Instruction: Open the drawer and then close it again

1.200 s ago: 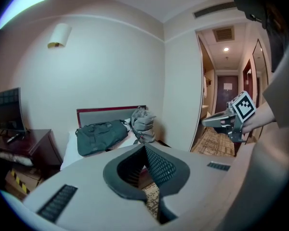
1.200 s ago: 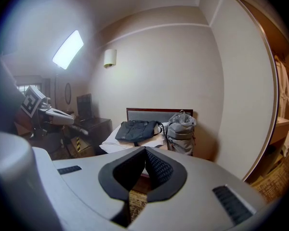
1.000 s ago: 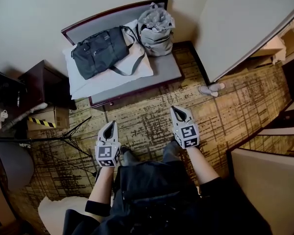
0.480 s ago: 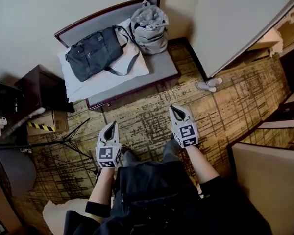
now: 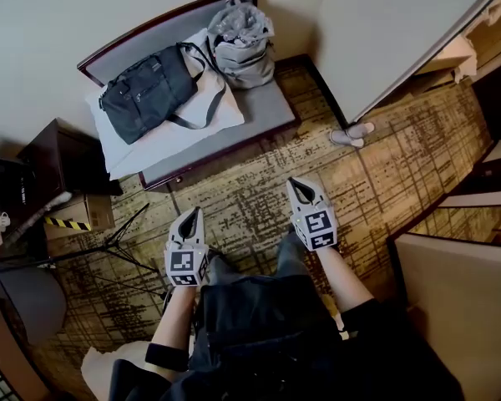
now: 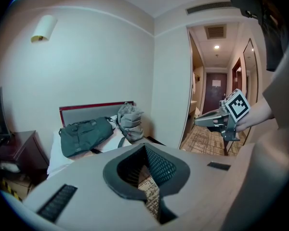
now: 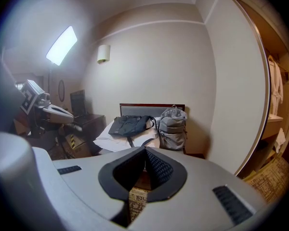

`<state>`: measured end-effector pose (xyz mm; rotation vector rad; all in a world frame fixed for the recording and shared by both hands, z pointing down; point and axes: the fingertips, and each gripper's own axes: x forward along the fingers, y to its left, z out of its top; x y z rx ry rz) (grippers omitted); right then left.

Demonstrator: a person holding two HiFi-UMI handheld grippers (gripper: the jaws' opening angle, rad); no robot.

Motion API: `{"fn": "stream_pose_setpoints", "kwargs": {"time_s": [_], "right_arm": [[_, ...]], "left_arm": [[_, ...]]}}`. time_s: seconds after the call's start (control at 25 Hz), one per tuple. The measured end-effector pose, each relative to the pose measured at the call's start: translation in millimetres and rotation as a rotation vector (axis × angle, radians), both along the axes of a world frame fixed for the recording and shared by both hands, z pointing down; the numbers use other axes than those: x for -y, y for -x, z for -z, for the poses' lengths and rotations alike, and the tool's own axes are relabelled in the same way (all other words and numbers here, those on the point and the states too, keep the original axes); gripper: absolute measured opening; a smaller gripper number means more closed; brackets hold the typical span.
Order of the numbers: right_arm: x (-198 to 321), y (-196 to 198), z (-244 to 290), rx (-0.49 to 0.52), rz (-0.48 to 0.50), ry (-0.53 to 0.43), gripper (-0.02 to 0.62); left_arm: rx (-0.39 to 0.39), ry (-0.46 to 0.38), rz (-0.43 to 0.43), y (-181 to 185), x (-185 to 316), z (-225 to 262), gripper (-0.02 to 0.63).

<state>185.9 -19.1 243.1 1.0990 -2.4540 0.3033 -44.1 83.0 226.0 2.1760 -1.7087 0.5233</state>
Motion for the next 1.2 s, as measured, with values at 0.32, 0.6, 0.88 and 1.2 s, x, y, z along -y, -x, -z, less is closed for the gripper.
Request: {"fn": "stream_pose_setpoints", "kwargs": {"time_s": [0.32, 0.6, 0.88, 1.2], "right_arm": [[7, -18, -9, -0.002, -0.016, 0.014, 0.005], [24, -29, -26, -0.007, -0.045, 0.024, 0.004], [47, -50, -78, 0.023, -0.084, 0.063, 0.005], [97, -86, -184, 0.021, -0.086, 0.082, 0.005]], "left_arm": [[-0.010, 0.006, -0.048, -30, 22, -7, 0.004], [-0.167, 0.075, -0.143, -76, 51, -43, 0.005], [-0.370, 0.214, -0.143, -142, 104, -134, 0.006], [-0.689, 0.307, 0.007, -204, 185, -272, 0.018]]}}
